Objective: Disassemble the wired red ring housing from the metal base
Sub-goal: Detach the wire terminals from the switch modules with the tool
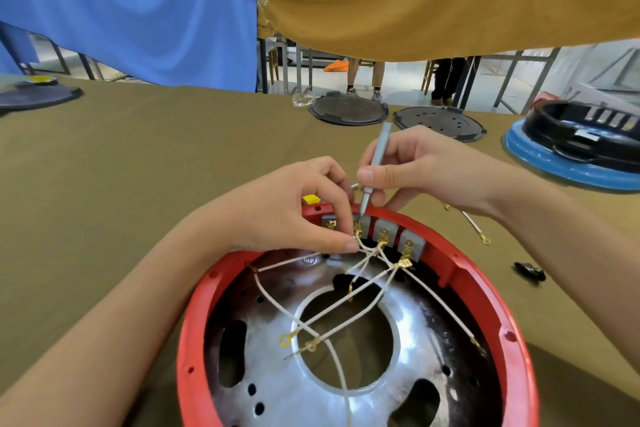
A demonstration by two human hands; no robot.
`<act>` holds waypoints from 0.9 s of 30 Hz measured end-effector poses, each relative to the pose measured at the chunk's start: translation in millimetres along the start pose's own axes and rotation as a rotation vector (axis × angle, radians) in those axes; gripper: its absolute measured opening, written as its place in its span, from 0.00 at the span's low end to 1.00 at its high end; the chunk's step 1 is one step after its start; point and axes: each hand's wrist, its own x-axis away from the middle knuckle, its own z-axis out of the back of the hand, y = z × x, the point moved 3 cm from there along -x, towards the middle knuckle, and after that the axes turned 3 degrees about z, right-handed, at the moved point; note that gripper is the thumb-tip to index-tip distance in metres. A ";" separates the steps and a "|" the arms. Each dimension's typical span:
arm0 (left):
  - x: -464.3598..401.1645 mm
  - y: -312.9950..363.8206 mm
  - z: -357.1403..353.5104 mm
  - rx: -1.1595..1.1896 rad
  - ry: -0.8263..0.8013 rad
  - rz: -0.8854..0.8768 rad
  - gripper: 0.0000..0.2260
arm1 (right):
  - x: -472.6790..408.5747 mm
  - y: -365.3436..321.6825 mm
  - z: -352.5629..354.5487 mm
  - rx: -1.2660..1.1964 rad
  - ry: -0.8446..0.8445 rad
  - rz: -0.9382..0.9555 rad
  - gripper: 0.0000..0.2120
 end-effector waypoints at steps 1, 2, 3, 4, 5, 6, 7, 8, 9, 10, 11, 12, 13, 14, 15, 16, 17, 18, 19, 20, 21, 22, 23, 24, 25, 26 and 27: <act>0.0 0.2 0.0 0.000 -0.002 -0.001 0.03 | -0.8 4.9 0.0 -0.044 -0.007 -0.035 0.05; 0.1 0.3 0.0 0.000 -0.004 -0.002 0.03 | -1.8 8.9 -0.4 -0.088 -0.019 -0.068 0.05; 0.0 0.5 0.0 -0.001 -0.005 -0.003 0.03 | -3.0 12.0 -1.0 -0.125 -0.033 -0.093 0.05; -0.2 0.6 -0.1 -0.003 -0.005 -0.006 0.03 | -4.2 14.1 -1.2 -0.153 -0.045 -0.112 0.06; -0.5 0.5 -0.1 -0.005 -0.005 -0.009 0.03 | -5.6 15.5 -1.3 -0.178 -0.056 -0.129 0.06; -0.4 0.3 -0.1 -0.005 -0.006 -0.013 0.03 | -6.6 16.8 -2.0 -0.208 -0.073 -0.147 0.06; -0.4 0.1 -0.4 -0.004 -0.008 -0.015 0.03 | -7.0 18.5 -2.9 -0.243 -0.092 -0.163 0.06; -0.3 -0.1 -0.5 -0.002 -0.010 -0.016 0.03 | -7.1 20.3 -3.7 -0.274 -0.106 -0.175 0.05; -0.1 -0.3 -0.7 -0.001 -0.013 -0.015 0.03 | -6.7 21.9 -4.1 -0.296 -0.111 -0.182 0.05; -0.1 -0.4 -0.9 -0.001 -0.017 -0.012 0.03 | -6.1 22.7 -3.9 -0.304 -0.108 -0.183 0.05; 0.1 -0.5 -0.9 -0.003 -0.019 -0.011 0.03 | -5.0 22.2 -3.5 -0.294 -0.101 -0.180 0.05; 0.1 -0.6 -0.9 -0.005 -0.017 -0.013 0.03 | -3.6 19.7 -2.4 -0.262 -0.088 -0.167 0.04; 0.0 -0.5 -0.8 -0.004 -0.013 -0.015 0.03 | -2.3 15.2 -0.8 -0.202 -0.072 -0.141 0.05; 0.2 -0.3 -0.6 -0.001 -0.008 -0.017 0.03 | -1.2 9.1 0.6 -0.125 -0.053 -0.102 0.05; 0.5 0.1 -0.5 0.003 -0.005 -0.018 0.03 | -0.2 2.0 1.5 -0.052 -0.035 -0.060 0.05; 0.7 0.3 -0.4 0.007 -0.003 -0.020 0.03 | 0.5 -4.5 1.4 0.004 -0.023 -0.024 0.05; 0.9 0.6 -0.4 0.012 -0.003 -0.022 0.03 | 1.2 -9.8 0.4 0.043 -0.013 0.002 0.05; 1.1 1.1 -0.4 0.020 -0.003 -0.026 0.03 | 1.8 -13.2 -1.0 0.074 -0.007 0.020 0.06; 1.0 1.9 -0.3 0.031 -0.005 -0.032 0.02 | 2.5 -15.0 -2.4 0.101 -0.003 0.035 0.08; 0.8 2.6 -0.1 0.042 -0.006 -0.034 0.02 | 2.6 -15.8 -3.8 0.128 -0.004 0.044 0.09; 0.8 3.0 0.0 0.048 -0.006 -0.033 0.02 | 2.2 -15.5 -5.4 0.153 -0.010 0.045 0.10; 0.6 3.2 0.2 0.051 -0.006 -0.029 0.02 | 1.5 -14.4 -6.6 0.168 -0.019 0.034 0.11; 0.7 3.3 0.3 0.054 -0.005 -0.025 0.02 | 1.2 -13.0 -7.1 0.170 -0.028 0.014 0.11; 0.8 3.3 -0.1 0.059 -0.003 -0.021 0.02 | 1.2 -12.0 -7.0 0.162 -0.033 -0.004 0.10; 0.7 3.2 -0.4 0.063 -0.001 -0.018 0.02 | 1.7 -11.7 -6.0 0.149 -0.032 -0.011 0.09; 0.7 3.0 -0.6 0.064 -0.001 -0.017 0.02 | 1.9 -11.8 -5.0 0.135 -0.024 -0.010 0.08; 0.7 2.7 -0.7 0.062 -0.002 -0.016 0.02 | 2.3 -11.8 -4.0 0.119 -0.010 -0.007 0.07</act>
